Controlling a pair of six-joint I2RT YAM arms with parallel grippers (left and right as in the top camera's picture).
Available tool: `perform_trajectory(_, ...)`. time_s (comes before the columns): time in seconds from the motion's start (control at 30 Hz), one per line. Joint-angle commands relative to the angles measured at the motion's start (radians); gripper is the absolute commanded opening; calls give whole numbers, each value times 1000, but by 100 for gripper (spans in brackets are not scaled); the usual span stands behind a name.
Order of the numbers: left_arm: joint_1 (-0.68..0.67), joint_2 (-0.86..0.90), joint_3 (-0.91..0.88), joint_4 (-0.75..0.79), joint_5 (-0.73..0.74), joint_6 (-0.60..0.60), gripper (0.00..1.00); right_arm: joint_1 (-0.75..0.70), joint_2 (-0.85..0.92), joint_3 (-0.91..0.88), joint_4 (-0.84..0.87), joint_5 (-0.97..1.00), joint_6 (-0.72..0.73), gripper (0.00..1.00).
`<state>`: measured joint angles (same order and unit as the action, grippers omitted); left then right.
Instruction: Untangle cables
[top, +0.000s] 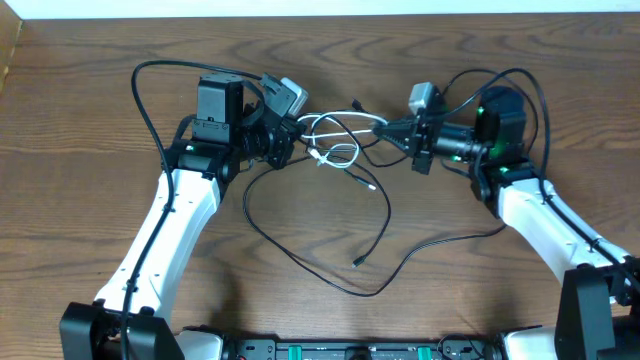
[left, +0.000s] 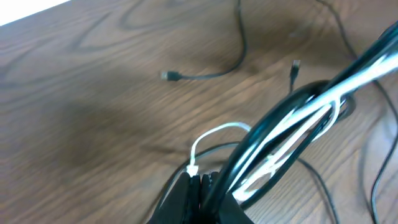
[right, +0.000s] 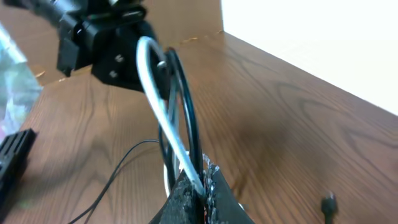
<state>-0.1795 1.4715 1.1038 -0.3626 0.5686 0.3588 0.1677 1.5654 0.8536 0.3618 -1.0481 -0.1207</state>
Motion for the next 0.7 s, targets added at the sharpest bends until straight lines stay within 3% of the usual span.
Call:
perform_trajectory(0.0, 36, -14, 11, -22, -99, -6, 7, -82, -16, 2, 0, -5, 105, 1)
perform_trajectory(0.17, 89, -14, 11, -22, -98, -43, 8, -166, -16, 2, -32, 3, 201, 1)
perform_trajectory(0.67, 156, -14, 11, -22, -98, -63, 7, -220, -16, 2, -303, 234, 238, 1)
